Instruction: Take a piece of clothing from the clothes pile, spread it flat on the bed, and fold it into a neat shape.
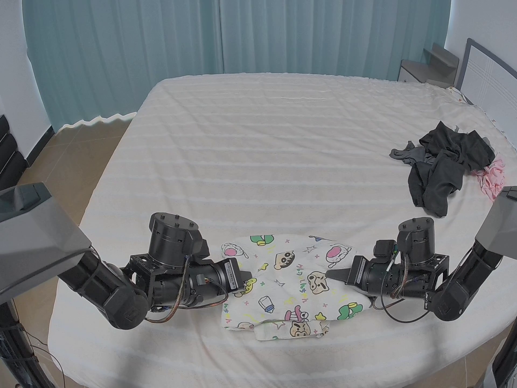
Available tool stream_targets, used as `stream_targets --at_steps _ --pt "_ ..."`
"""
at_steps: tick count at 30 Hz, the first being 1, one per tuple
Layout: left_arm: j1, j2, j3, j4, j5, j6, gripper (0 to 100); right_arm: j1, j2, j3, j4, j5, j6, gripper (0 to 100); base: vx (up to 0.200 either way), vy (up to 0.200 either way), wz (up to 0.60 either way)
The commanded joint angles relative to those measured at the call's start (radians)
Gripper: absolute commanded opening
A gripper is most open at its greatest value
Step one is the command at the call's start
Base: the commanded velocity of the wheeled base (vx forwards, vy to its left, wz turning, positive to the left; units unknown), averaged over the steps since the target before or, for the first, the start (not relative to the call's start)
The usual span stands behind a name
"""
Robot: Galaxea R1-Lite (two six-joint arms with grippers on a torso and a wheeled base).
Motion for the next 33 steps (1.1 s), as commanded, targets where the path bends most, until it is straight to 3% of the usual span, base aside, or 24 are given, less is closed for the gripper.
stream_targets --at_steps 1,11,33 --pt "-0.029 -0.03 -0.006 0.002 0.001 -0.003 0 -0.007 -0.045 0.017 0.0 0.0 0.0 0 0.0 -0.2 0.0" --pt "-0.054 -0.027 -0.049 0.033 0.001 -0.006 0 -0.029 -0.131 0.02 0.074 -0.001 0.0 0 0.0 -0.2 0.0" --pt "-0.063 0.025 -0.057 0.026 0.002 -0.049 0 -0.055 -0.078 0.037 0.083 -0.006 -0.009 0 0.0 -0.2 0.0"
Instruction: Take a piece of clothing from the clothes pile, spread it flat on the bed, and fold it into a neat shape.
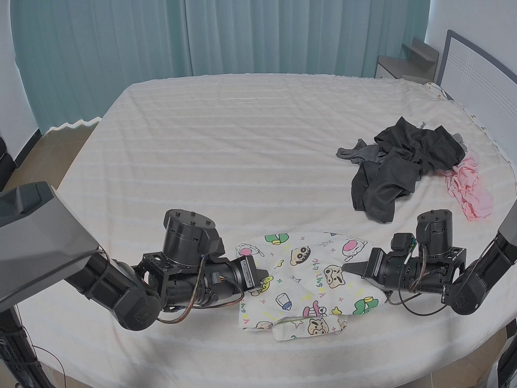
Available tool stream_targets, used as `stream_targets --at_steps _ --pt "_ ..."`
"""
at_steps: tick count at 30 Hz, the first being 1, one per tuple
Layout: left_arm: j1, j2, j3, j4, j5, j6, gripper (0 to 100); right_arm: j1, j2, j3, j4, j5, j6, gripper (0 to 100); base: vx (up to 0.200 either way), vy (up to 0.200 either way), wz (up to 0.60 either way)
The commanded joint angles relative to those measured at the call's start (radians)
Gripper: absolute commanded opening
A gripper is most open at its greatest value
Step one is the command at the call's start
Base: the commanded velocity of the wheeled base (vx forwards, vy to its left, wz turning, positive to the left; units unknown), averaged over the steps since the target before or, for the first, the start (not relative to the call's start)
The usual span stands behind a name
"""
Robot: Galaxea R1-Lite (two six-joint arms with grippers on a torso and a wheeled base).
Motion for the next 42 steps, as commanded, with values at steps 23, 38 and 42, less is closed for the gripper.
stream_targets --at_steps 23,38,42 --pt "0.012 0.182 0.013 -0.014 0.139 0.016 0 0.027 0.252 0.004 -0.074 -0.004 -0.069 0 0.0 -0.017 0.0" --pt "0.063 0.234 0.021 -0.043 0.153 0.021 0 0.057 0.29 0.005 -0.075 -0.028 -0.098 0 0.0 0.0 0.0" --pt "0.061 0.235 0.024 -0.043 0.153 0.019 0 0.057 0.298 0.007 -0.075 -0.028 -0.101 0 0.0 0.0 0.0"
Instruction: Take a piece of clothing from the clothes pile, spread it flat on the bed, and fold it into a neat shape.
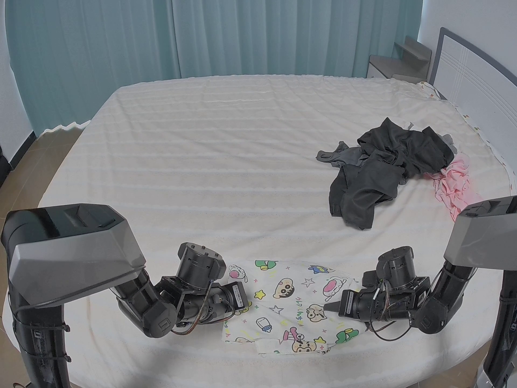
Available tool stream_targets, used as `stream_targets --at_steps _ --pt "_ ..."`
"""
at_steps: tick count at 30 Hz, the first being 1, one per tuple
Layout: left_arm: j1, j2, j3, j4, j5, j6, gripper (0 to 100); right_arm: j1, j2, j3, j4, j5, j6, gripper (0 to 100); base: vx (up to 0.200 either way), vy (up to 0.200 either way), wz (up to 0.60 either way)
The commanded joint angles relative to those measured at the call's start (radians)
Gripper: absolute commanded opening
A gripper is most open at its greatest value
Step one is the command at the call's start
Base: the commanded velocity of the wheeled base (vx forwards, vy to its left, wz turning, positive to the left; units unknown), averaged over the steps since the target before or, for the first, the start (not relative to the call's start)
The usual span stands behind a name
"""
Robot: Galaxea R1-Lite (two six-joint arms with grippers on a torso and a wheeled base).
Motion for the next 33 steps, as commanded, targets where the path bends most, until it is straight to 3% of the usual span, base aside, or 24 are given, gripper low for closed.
stream_targets --at_steps 1,2,3,4,14,24,26,27,30,33 --pt "0.001 0.01 0.003 0.001 0.001 -0.001 0 0.0 0.012 0.001 0.002 0.0 0.0 0 0.0 0.0 0.0" --pt "0.002 0.01 0.004 -0.007 0.001 -0.003 0 0.002 0.014 0.003 0.002 0.0 -0.006 0 0.0 0.0 0.0" --pt "0.004 0.01 0.004 -0.013 0.003 -0.003 0 0.002 0.014 0.001 0.002 -0.002 -0.006 100 0.0 0.0 0.0" --pt "0.004 0.01 0.006 -0.017 0.003 -0.003 100 0.002 0.012 0.003 0.002 -0.002 -0.008 100 0.0 0.0 0.0" --pt "0.02 -0.021 0.076 -0.063 0.006 0.002 100 -0.012 -0.008 0.055 -0.008 -0.082 -0.026 100 0.0 0.0 0.0" --pt "0.074 -0.254 0.225 -0.149 0.032 0.0 100 -0.077 -0.21 0.247 -0.221 -0.175 -0.03 100 0.0 0.0 0.0" --pt "0.077 -0.335 0.274 -0.204 0.104 0.002 100 -0.08 -0.31 0.303 -0.264 -0.238 -0.037 100 0.0 0.0 0.0" --pt "0.076 -0.393 0.305 -0.247 0.187 0.0 100 -0.078 -0.385 0.337 -0.282 -0.286 -0.045 100 0.0 0.0 0.0" --pt "0.056 -0.544 0.354 -0.284 0.337 0.014 100 -0.077 -0.548 0.401 -0.284 -0.381 -0.094 100 0.0 0.0 0.0" --pt "0.019 -0.754 0.443 -0.278 0.42 0.118 100 -0.077 -0.707 0.475 -0.272 -0.462 -0.177 100 0.0 0.0 0.0"
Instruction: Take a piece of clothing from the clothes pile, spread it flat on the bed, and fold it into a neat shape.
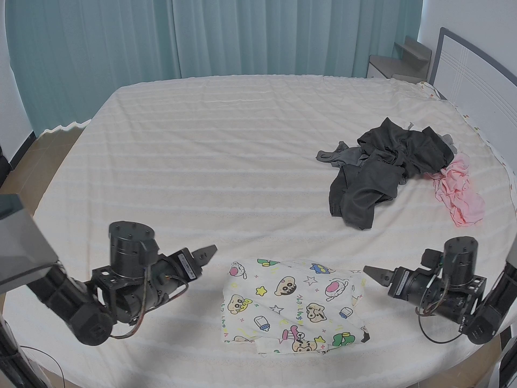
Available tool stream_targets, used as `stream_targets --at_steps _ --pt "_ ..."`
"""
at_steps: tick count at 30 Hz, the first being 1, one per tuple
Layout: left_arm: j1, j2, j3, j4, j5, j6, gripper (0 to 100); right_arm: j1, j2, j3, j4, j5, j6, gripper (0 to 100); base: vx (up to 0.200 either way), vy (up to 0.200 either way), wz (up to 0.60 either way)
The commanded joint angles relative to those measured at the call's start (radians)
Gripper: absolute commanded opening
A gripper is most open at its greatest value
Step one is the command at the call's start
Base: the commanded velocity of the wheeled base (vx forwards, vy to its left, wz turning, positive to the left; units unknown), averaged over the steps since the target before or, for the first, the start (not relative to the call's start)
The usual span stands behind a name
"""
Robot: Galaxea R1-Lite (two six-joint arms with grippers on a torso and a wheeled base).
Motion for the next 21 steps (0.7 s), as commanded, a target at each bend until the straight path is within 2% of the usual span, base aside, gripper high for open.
stream_targets --at_steps 1,2,4,5,6,7,8,10,11,12,13,14,16,18,19,20,21 --pt "-0.045 -0.437 0.18 -0.059 0.209 0.113 100 -0.008 -0.399 0.175 -0.023 -0.175 -0.116 100 0.0 0.0 0.0" --pt "-0.062 -0.558 0.241 -0.057 0.251 0.171 100 -0.011 -0.504 0.175 0.023 -0.241 -0.131 100 0.0 0.0 0.0" --pt "-0.074 -0.67 0.287 -0.045 0.309 0.205 100 -0.02 -0.61 0.175 0.117 -0.336 -0.153 100 0.0 0.0 0.0" --pt "-0.074 -0.67 0.287 -0.045 0.309 0.205 100 -0.02 -0.61 0.175 0.117 -0.336 -0.153 100 0.0 0.0 0.0" --pt "-0.071 -0.8 0.31 0.036 0.412 0.225 100 -0.011 -0.757 0.175 0.238 -0.433 -0.229 100 0.0 0.0 0.0" --pt "-0.07 -0.808 0.312 0.043 0.418 0.226 100 -0.011 -0.766 0.175 0.245 -0.437 -0.232 100 0.0 0.0 0.0" --pt "-0.051 -0.877 0.312 0.127 0.475 0.229 100 -0.016 -0.866 0.175 0.318 -0.463 -0.271 100 0.0 0.0 0.0" --pt "0.009 -0.971 0.309 0.224 0.516 0.235 100 -0.037 -0.982 0.171 0.411 -0.476 -0.301 100 0.0 0.0 0.0" --pt "0.065 -1.043 0.309 0.28 0.522 0.261 100 -0.079 -1.071 0.163 0.489 -0.476 -0.327 100 0.0 0.0 0.0" --pt "0.076 -1.057 0.309 0.294 0.522 0.269 100 -0.091 -1.09 0.163 0.506 -0.476 -0.334 100 0.0 0.0 0.0" --pt "0.133 -1.156 0.312 0.355 0.522 0.324 100 -0.167 -1.2 0.163 0.624 -0.463 -0.378 100 0.0 0.0 0.0" --pt "0.163 -1.228 0.31 0.391 0.522 0.37 100 -0.207 -1.272 0.157 0.704 -0.459 -0.406 100 0.0 0.0 0.0" --pt "0.213 -1.342 0.312 0.447 0.519 0.45 100 -0.243 -1.386 0.138 0.821 -0.451 -0.453 100 0.0 0.0 0.0" --pt "0.225 -1.374 0.313 0.467 0.519 0.473 100 -0.249 -1.418 0.134 0.853 -0.448 -0.472 100 0.0 0.0 0.0" --pt "0.268 -1.486 0.32 0.555 0.516 0.538 100 -0.267 -1.516 0.112 0.97 -0.453 -0.545 100 0.0 0.0 0.0" --pt "0.268 -1.486 0.32 0.555 0.516 0.538 100 -0.267 -1.516 0.112 0.97 -0.453 -0.545 100 0.0 0.0 0.0" --pt "0.3 -1.581 0.317 0.633 0.515 0.582 100 -0.298 -1.581 0.106 1.048 -0.454 -0.587 100 0.0 0.0 0.0"
